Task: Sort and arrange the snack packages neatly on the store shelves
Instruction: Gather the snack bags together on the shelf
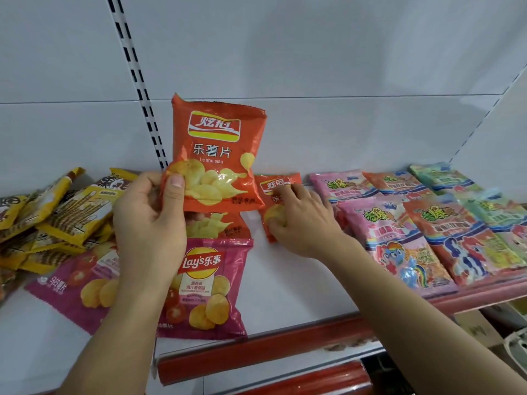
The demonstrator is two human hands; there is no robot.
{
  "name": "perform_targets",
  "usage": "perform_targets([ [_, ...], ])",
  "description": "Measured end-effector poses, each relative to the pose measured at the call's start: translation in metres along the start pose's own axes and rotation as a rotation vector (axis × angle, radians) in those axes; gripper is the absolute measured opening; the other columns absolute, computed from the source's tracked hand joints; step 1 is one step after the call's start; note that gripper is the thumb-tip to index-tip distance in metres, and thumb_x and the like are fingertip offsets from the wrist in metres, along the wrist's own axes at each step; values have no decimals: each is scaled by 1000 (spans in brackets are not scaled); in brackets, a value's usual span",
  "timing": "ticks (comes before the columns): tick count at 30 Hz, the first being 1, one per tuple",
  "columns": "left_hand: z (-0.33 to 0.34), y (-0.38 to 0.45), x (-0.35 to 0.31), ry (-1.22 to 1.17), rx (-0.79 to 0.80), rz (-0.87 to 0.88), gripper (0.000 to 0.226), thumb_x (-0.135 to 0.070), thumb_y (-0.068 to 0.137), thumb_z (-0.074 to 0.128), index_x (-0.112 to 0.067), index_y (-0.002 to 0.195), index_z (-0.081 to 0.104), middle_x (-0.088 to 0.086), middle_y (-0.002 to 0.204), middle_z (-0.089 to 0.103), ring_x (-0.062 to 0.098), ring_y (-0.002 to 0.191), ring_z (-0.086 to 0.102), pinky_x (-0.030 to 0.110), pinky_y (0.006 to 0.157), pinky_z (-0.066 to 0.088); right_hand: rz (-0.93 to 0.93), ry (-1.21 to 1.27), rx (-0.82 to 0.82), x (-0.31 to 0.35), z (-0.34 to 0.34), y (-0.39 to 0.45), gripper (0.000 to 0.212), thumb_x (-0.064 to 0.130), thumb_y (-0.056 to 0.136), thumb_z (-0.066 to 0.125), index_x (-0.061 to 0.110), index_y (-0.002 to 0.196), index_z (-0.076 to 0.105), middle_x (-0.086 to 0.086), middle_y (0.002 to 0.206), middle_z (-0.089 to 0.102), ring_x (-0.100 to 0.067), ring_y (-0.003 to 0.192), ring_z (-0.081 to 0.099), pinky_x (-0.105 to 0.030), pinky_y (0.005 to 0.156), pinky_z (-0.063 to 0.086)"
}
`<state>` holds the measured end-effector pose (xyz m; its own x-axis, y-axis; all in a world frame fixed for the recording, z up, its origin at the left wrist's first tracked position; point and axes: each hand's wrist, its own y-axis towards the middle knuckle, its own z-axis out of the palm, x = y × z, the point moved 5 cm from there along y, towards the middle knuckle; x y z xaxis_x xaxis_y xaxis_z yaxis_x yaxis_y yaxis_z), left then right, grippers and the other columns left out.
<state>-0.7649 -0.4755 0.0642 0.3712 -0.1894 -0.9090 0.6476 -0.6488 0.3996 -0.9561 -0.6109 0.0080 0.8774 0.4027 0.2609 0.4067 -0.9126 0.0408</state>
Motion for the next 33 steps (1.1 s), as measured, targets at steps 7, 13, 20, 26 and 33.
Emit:
perform_targets([
  [7,3,-1,1,8,1,-15,19,-37,103,53,-33,86,60,-19,84,73,5,69,73,29,56,60,-66,-48,45,3,19,10,81,60,100,28,13,162,3,-8,170,-6,-28,156,-14,-50,126,1],
  [13,5,1,9,-18,15,-58,17,-36,103,54,-30,89,62,-15,84,74,6,67,73,21,53,58,-88,-92,-35,-3,18,14,74,54,93,26,14,154,24,-13,165,20,-31,154,12,-52,124,14],
  [20,6,-2,15,5,55,-80,18,-38,102,54,-27,91,62,-10,81,74,9,64,72,24,54,59,-57,-114,-17,-12,20,20,79,57,87,28,18,156,20,-20,163,21,-39,153,13,-54,124,12],
  [26,8,-4,13,25,116,-28,17,-38,102,56,-30,91,66,-8,87,75,12,82,73,42,67,62,-108,220,-265,4,-19,10,63,57,98,32,18,145,47,-8,149,48,-26,142,40,-45,117,32],
  [33,6,-13,-8,99,171,162,21,-36,102,55,-20,100,69,-12,87,73,6,79,72,34,65,60,-69,1105,-268,24,-89,2,30,38,101,58,10,101,70,-13,92,74,-22,80,68,-39,68,52],
])
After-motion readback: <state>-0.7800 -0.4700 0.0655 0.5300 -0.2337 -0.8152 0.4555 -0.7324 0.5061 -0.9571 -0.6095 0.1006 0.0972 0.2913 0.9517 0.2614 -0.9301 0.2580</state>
